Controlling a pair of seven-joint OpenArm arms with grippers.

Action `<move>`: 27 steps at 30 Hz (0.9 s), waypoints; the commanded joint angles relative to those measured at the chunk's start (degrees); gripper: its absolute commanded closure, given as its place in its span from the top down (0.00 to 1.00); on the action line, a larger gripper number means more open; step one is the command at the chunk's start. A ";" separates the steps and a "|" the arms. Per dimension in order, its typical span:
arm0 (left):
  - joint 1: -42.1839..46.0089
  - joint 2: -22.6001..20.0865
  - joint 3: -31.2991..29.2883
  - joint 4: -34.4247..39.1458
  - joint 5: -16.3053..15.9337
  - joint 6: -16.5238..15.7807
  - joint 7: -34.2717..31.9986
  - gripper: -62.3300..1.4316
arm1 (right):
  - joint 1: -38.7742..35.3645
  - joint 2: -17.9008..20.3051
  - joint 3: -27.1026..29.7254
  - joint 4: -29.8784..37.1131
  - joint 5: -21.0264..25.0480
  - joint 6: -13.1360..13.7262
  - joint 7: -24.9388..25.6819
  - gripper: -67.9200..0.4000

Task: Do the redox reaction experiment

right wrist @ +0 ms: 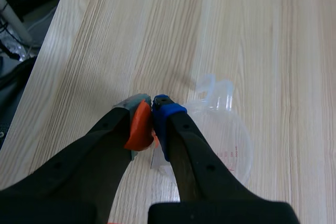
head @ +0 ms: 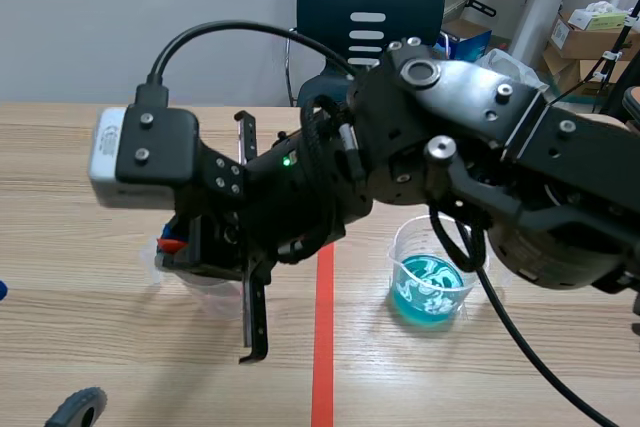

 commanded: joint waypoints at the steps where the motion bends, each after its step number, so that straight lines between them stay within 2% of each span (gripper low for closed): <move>1: -0.15 0.15 -0.11 0.76 -0.39 0.07 -0.81 1.00 | 1.03 0.83 1.49 1.79 1.11 0.02 0.48 0.02; 11: -0.15 0.15 -0.11 0.76 -0.39 0.07 -0.81 1.00 | 1.01 2.60 5.46 2.43 6.80 0.04 1.33 0.02; 18: -0.15 0.15 -0.11 0.76 -0.39 0.07 -0.81 1.00 | 0.98 3.21 7.48 2.43 12.57 -0.02 1.70 0.02; 21: -0.15 0.15 -0.11 0.76 -0.39 0.07 -0.81 1.00 | 0.98 3.21 8.48 2.40 13.49 -1.55 1.73 0.02; 27: -0.15 0.15 -0.11 0.76 -0.39 0.07 -0.81 1.00 | 0.98 3.54 10.58 2.40 17.81 -1.53 1.68 0.02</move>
